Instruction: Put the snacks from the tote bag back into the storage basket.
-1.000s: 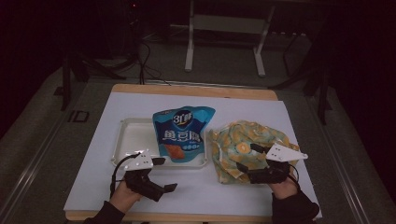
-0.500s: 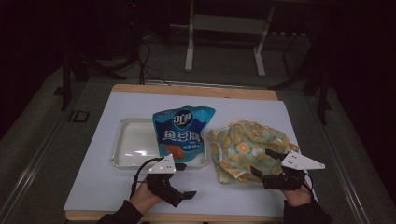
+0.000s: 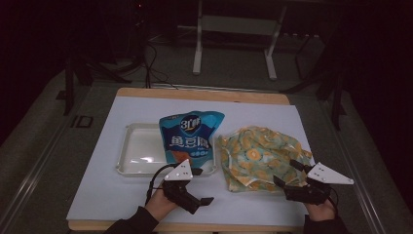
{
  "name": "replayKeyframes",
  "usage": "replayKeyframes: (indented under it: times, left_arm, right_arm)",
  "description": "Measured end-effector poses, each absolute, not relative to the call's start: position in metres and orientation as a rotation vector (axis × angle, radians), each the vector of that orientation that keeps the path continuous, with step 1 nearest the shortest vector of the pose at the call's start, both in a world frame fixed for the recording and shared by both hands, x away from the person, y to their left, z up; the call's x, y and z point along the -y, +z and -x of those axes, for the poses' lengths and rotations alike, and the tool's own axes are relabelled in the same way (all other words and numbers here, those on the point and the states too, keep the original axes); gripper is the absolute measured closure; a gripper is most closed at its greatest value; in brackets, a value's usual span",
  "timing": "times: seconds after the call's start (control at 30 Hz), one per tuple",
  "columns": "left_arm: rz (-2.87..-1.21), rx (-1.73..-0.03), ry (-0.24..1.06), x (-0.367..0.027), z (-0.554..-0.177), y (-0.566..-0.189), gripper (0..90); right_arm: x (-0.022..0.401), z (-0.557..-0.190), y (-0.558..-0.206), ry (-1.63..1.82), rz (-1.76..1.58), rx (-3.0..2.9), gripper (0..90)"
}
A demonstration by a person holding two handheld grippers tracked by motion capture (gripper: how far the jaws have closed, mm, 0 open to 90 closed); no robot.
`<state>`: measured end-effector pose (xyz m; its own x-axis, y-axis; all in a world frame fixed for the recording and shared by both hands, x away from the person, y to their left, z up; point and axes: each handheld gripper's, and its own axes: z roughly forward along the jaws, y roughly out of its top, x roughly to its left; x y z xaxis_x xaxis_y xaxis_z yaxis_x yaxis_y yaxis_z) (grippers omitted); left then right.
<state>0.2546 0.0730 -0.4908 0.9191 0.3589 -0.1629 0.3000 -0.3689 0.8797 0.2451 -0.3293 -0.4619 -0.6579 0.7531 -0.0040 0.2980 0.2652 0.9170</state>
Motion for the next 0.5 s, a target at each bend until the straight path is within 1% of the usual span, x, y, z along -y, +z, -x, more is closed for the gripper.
replayKeyframes:
  times: [0.23,0.3,0.5]
  left_arm:
    - [-1.952,-0.48,0.085,-0.069,-0.257,-0.495,1.1]
    - [-1.941,-0.487,0.073,-0.068,-0.258,-0.497,1.1]
    - [-1.951,-0.487,0.082,-0.068,-0.257,-0.502,1.1]
  right_arm:
    - [0.335,-0.239,-0.467,1.368,-0.968,-2.062,14.0]
    - [0.336,-0.239,-0.469,1.365,-0.972,-2.057,13.9]
    - [0.337,-0.239,-0.468,1.394,-0.972,-2.027,13.8]
